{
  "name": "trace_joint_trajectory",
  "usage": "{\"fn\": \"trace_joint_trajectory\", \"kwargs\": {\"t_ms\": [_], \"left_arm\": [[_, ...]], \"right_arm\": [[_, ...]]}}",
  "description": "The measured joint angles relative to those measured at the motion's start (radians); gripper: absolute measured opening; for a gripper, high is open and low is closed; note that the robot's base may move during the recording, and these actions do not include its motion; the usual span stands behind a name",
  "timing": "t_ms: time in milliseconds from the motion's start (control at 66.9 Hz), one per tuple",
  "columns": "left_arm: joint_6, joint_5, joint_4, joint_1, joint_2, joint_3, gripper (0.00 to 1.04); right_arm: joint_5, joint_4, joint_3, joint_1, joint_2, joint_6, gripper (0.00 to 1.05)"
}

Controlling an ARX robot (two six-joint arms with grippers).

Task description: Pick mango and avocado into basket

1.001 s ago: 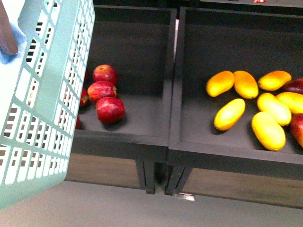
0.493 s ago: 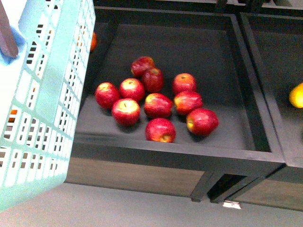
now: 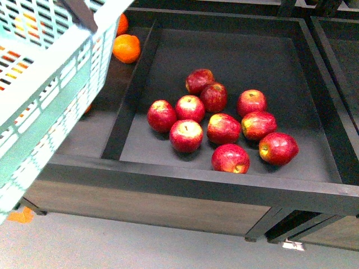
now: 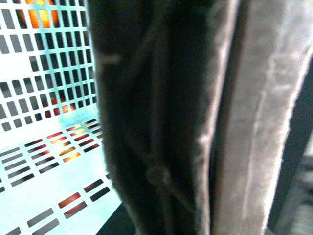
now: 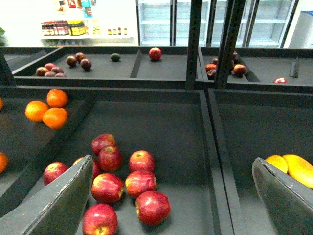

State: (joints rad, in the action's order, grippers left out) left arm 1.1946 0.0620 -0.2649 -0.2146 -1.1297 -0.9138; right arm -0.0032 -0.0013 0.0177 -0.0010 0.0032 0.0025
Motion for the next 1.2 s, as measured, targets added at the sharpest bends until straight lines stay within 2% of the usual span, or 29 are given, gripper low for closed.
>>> {"fn": "trace_joint_trajectory", "kwargs": {"t_ms": [149, 373, 538, 687, 1061, 1105, 1135, 1195], "left_arm": [[-0.032, 0.022, 0.05, -0.092, -0.229, -0.142, 0.15], [-0.092, -0.094, 0.02, -0.332, -0.569, -0.509, 0.15], [-0.109, -0.14, 0.002, -0.426, -0.622, -0.564, 0.15], [-0.13, -0.145, -0.021, -0.459, -0.627, -0.566, 0.15], [-0.14, -0.133, -0.023, -0.455, -0.627, -0.566, 0.15], [-0.14, -0.138, -0.023, -0.455, -0.627, -0.566, 0.15], [-0.139, -0.139, -0.023, -0.455, -0.627, -0.566, 0.15], [-0.142, -0.14, -0.023, -0.459, -0.627, -0.567, 0.15]], "right_arm": [[0.002, 0.0, 0.0, 0.0, 0.0, 0.0, 0.96], [0.003, 0.0, 0.0, 0.0, 0.0, 0.0, 0.96], [0.003, 0.0, 0.0, 0.0, 0.0, 0.0, 0.96], [0.003, 0.0, 0.0, 0.0, 0.0, 0.0, 0.96], [0.008, -0.015, 0.004, -0.001, 0.01, 0.015, 0.96], [-0.019, -0.214, 0.087, -0.04, 0.123, 0.124, 0.96], [-0.085, -0.322, 0.154, -0.128, 0.267, 0.216, 0.96], [-0.169, -0.288, 0.196, -0.272, 0.433, 0.276, 0.96]]}}
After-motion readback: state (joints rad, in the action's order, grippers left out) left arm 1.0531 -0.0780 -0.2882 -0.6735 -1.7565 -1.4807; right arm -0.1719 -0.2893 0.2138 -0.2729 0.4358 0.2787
